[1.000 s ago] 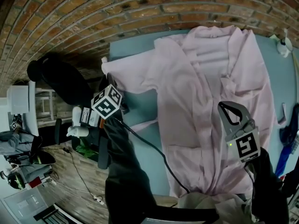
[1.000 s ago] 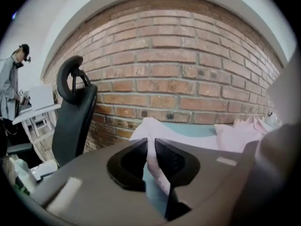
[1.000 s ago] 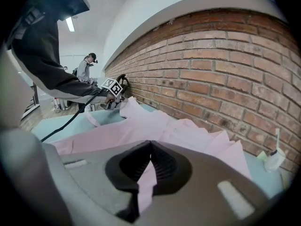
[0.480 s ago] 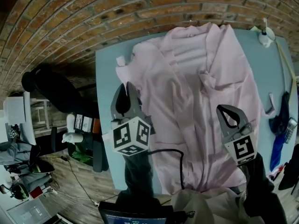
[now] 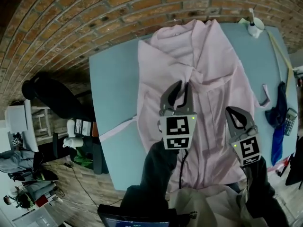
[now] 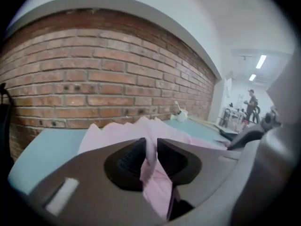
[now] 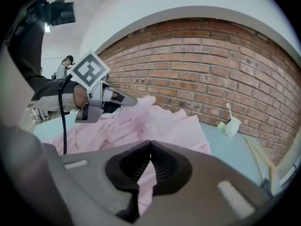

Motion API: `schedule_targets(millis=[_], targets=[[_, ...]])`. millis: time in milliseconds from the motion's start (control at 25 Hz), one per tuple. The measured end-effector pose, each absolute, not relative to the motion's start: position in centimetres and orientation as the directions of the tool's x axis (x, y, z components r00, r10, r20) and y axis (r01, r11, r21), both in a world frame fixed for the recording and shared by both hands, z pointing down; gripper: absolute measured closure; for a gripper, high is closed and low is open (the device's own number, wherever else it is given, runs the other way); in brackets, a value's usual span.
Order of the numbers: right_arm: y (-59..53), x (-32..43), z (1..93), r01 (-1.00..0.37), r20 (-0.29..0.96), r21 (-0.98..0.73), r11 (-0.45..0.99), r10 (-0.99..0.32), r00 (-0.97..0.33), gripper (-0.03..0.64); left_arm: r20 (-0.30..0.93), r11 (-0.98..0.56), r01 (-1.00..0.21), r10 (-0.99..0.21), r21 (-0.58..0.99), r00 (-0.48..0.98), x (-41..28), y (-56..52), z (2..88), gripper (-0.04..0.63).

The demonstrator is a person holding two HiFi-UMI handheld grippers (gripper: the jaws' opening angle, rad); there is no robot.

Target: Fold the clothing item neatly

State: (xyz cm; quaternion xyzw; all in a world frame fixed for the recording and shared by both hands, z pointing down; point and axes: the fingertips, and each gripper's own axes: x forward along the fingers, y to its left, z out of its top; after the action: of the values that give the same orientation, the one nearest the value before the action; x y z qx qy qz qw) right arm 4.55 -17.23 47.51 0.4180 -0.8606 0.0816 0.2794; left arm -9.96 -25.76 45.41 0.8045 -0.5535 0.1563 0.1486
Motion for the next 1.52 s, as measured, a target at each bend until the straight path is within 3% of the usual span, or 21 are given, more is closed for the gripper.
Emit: schedule_targets(millis=[40,120,200,400,640,760,880,1320,1520], targets=[[-17.1,5.2,47.3,-0.774,0.547,0.090,0.627,-0.680,-0.488,0.615,0.456,-0.392,-0.918,-0.807,0.063,0.375,-8.6,-25.2,46.4,0.484],[-17.0,6.6,46.7,-0.781,0.536,0.098,0.616,-0.694,-0.480,0.615,0.502,-0.457,-0.887,-0.753,0.065,0.425,-6.7,-23.8,47.4,0.349],[-16.8,7.8,46.1,-0.786,0.518,0.103,0.610,-0.707,-0.481,0.615,0.521,-0.485,-0.873,-0.732,0.056,0.440,-6.1,-22.2,47.3,0.313],[-14.9,9.3,43.6,-0.784,0.442,0.042,0.619,-0.715,-0.541,0.615,0.467,-0.403,-0.913,-0.797,0.062,0.383,-8.9,-18.0,43.8,0.321],[-8.8,12.9,42.4,-0.729,0.409,-0.017,0.685,-0.660,-0.630,0.615,0.420,-0.144,-0.981,-0.888,0.128,0.185,-13.4,-6.2,41.2,0.524],[-4.2,16.5,43.2,-0.722,0.427,-0.126,0.681,-0.620,-0.659,0.615,0.451,-0.002,-0.994,-0.891,0.113,0.053,-14.7,2.1,42.8,0.586],[0.3,20.2,44.8,-0.741,0.462,-0.208,0.639,-0.603,-0.650,0.615,0.477,0.104,-0.985,-0.878,0.135,-0.027,-15.2,9.3,44.7,0.588],[12.6,28.3,53.0,-0.882,0.600,-0.077,0.464,-0.685,-0.413,0.615,0.541,0.218,-0.964,-0.834,0.152,-0.103,-16.8,21.6,51.7,0.578],[18.2,28.3,56.2,-0.911,0.579,-0.057,0.408,-0.730,-0.363,0.600,0.567,0.217,-0.951,-0.822,0.222,-0.055,-18.3,26.3,55.3,0.404]])
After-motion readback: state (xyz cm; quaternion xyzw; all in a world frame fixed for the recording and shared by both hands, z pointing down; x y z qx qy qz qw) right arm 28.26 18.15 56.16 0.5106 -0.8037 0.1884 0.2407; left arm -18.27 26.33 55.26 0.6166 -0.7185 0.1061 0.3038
